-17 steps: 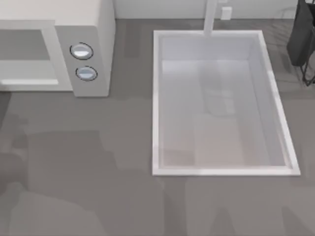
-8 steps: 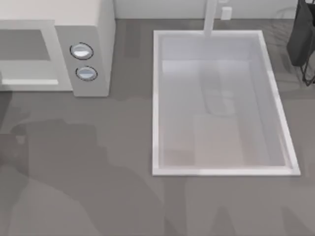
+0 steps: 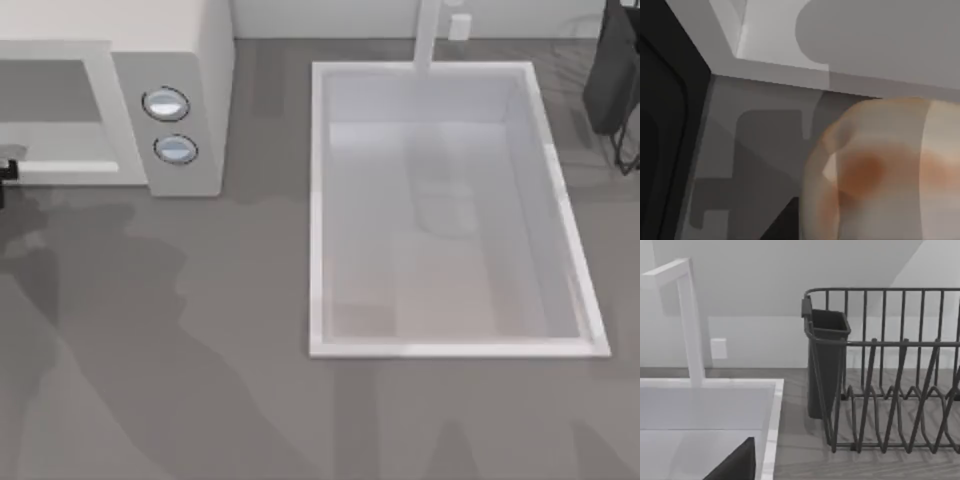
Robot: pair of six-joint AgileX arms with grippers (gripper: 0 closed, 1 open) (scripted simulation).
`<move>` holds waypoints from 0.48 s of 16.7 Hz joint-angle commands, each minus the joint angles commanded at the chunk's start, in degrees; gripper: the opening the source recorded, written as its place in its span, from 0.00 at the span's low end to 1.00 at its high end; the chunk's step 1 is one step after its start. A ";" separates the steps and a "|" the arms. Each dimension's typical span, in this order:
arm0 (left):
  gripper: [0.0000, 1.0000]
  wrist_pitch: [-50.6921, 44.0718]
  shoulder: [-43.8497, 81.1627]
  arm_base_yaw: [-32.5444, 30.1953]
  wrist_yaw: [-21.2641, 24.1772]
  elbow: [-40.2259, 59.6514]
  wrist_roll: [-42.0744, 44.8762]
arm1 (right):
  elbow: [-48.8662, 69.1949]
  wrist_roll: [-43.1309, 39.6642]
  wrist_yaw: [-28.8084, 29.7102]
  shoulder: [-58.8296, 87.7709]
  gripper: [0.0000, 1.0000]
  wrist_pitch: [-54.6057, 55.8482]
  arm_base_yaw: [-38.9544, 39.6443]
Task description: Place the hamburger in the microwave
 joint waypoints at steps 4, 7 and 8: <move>0.00 22.62 3.14 -1.23 2.18 -5.95 -0.57 | 0.00 0.00 0.00 0.00 1.00 0.00 0.00; 0.00 37.74 5.57 -2.20 3.91 -9.97 -0.75 | 0.00 0.00 0.00 0.00 1.00 0.00 0.00; 0.00 42.14 6.33 -2.52 4.47 -11.14 -0.76 | 0.00 0.00 0.00 0.00 1.00 0.00 0.00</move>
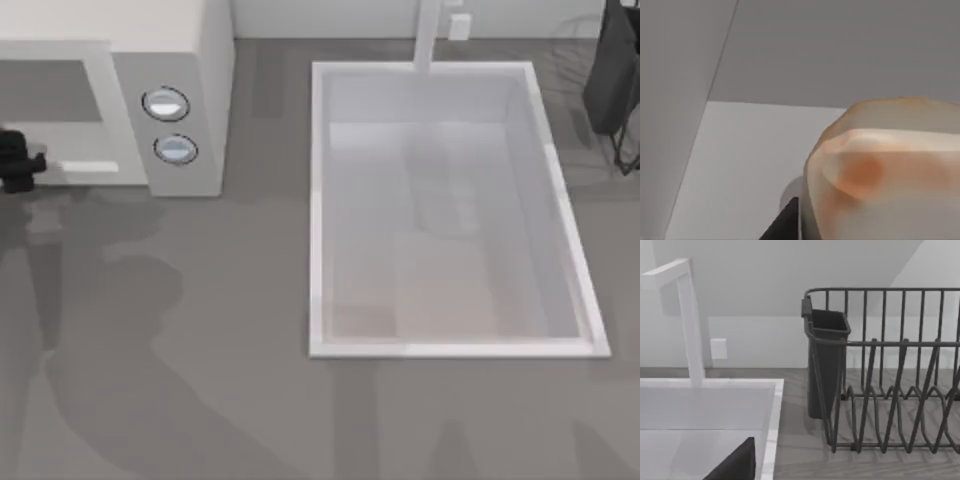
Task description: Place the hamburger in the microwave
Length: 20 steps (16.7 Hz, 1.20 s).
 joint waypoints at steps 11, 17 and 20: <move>0.00 16.64 3.35 -1.41 2.55 -4.58 0.16 | 0.00 0.00 0.00 0.00 1.00 0.00 0.00; 0.00 13.92 7.37 -1.49 1.85 1.92 0.13 | 0.00 0.00 0.00 0.00 1.00 0.00 0.00; 0.00 10.19 12.89 -2.18 1.13 11.21 -0.15 | 0.00 0.00 0.00 0.00 1.00 0.00 0.00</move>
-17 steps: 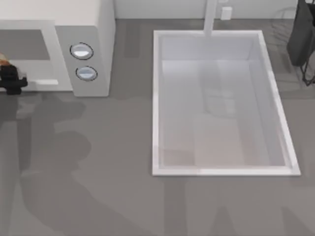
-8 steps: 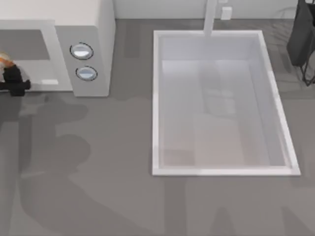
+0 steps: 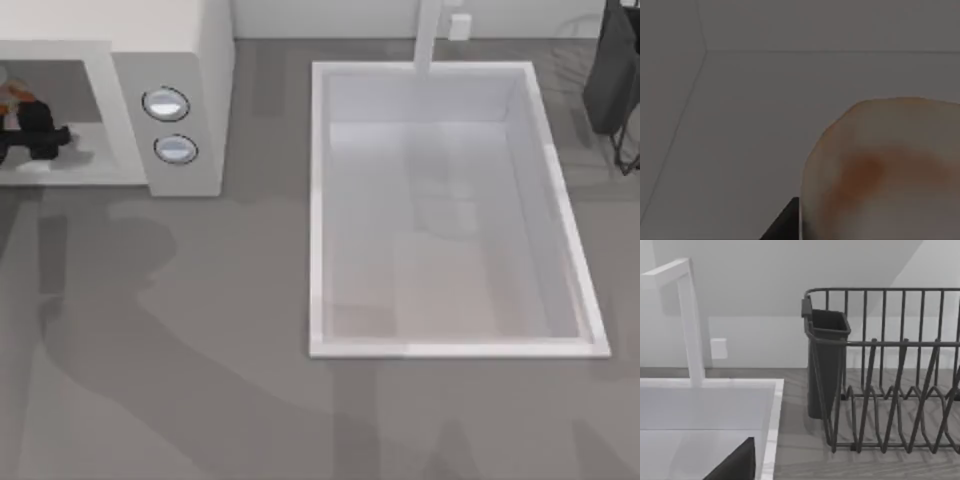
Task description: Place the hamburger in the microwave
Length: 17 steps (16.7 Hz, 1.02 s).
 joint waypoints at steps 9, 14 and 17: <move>0.00 -11.05 14.31 -2.76 -1.47 26.26 -1.00 | 0.00 0.00 0.00 0.00 1.00 0.00 0.00; 0.00 -11.60 15.03 -2.81 -1.58 27.06 -1.08 | 0.00 0.00 0.00 0.00 1.00 0.00 0.00; 0.23 -11.60 15.03 -2.81 -1.58 27.06 -1.08 | 0.00 0.00 0.00 0.00 1.00 0.00 0.00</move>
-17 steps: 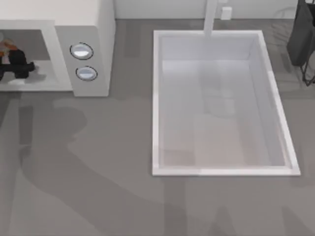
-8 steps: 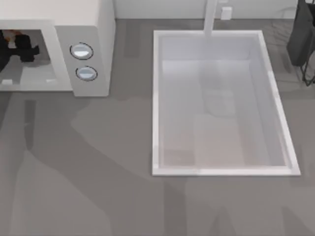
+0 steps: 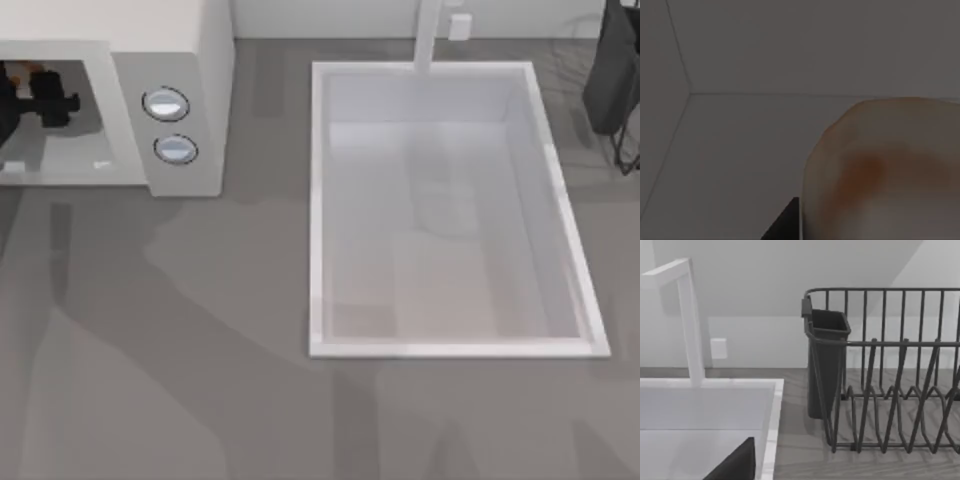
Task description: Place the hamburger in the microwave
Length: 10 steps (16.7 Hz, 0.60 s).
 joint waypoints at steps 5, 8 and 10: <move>0.60 0.00 0.00 0.00 0.00 0.00 0.00 | 0.00 0.00 0.00 0.00 1.00 0.00 0.00; 0.83 0.00 0.00 0.00 0.00 0.00 0.00 | 0.00 0.00 0.00 0.00 1.00 0.00 0.00; 0.98 0.00 0.00 0.00 0.00 0.00 0.00 | 0.00 0.00 0.00 0.00 1.00 0.00 0.00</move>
